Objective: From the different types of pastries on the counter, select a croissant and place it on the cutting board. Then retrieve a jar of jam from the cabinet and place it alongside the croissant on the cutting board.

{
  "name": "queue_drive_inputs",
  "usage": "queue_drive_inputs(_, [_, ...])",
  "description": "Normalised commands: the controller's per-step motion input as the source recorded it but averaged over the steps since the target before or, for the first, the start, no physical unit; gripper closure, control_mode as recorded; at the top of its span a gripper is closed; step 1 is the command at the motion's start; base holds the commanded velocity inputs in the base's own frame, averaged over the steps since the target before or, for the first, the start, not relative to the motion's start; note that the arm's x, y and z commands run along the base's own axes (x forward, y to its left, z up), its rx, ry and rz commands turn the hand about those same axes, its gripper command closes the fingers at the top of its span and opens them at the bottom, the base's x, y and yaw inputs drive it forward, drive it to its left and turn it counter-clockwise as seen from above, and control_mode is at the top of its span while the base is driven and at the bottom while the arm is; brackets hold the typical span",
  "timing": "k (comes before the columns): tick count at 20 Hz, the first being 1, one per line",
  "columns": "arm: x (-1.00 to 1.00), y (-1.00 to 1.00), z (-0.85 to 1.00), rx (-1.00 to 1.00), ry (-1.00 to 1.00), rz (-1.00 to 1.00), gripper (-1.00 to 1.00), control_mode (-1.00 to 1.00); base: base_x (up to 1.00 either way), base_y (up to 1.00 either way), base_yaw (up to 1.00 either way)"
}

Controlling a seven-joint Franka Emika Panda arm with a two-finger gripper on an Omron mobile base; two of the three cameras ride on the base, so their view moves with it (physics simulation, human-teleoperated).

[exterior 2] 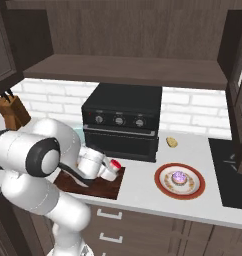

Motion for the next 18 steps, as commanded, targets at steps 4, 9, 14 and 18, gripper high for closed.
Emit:
queue_drive_inputs(4, [-0.97, 0.56, -1.00, -0.26, -0.07, -0.03, -1.00, -1.00, 0.00, 0.00, 0.00])
queue_drive_inputs(9, [-0.99, 0.34, -1.00, -0.07, -0.13, -0.11, -1.00, -1.00, 0.00, 0.00, 0.00])
queue_drive_inputs(14, [-0.97, 0.39, -1.00, -0.14, -0.17, -0.09, -1.00, -1.00, 0.00, 0.00, 0.00])
queue_drive_inputs(18, [-0.98, 0.37, -1.00, -0.22, -0.22, -0.09, -1.00, -1.00, 0.00, 0.00, 0.00])
